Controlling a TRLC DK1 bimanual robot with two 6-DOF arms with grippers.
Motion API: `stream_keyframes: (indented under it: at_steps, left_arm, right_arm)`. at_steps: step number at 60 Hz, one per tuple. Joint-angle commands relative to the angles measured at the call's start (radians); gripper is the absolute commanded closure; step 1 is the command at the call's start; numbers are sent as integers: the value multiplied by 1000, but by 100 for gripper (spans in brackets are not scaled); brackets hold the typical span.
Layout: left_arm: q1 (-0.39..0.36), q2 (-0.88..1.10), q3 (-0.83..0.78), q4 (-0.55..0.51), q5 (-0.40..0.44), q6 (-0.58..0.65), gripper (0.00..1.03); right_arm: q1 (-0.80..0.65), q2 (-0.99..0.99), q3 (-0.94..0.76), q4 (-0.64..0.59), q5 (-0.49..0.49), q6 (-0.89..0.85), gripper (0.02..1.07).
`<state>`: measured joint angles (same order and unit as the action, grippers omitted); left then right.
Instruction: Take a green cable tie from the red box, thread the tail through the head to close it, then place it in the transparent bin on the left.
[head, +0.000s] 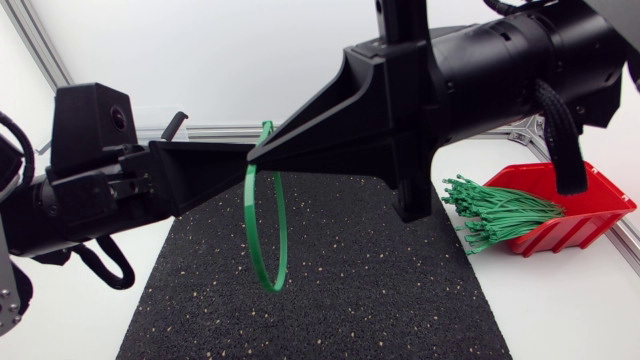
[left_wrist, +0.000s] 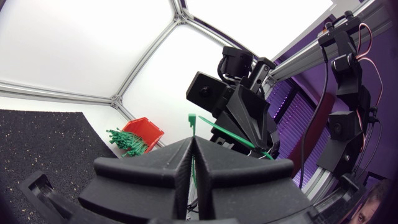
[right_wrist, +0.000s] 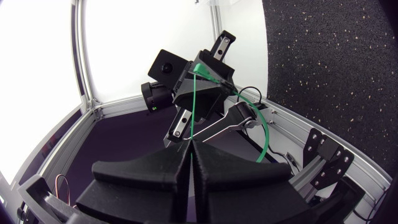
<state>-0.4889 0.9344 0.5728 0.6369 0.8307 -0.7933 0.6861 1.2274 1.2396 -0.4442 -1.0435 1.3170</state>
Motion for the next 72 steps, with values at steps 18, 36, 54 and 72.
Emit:
stream_keyframes:
  at_steps: [18, 36, 54, 72]
  left_arm:
    - [-11, -40, -17, 20, 11, -41, 100]
    - [-11, -13, -10, 21, 15, -38, 100]
    - [6, 14, 1, 21, 15, -35, 100]
    - [9, -2, 4, 21, 16, -40, 100]
  right_arm:
    - [3, 1, -22, 12, -1, 33, 101]
    - [12, -8, -19, 13, -1, 33, 101]
    - [10, -8, -26, 15, -1, 33, 101]
    - [3, -6, -37, 24, -1, 33, 101]
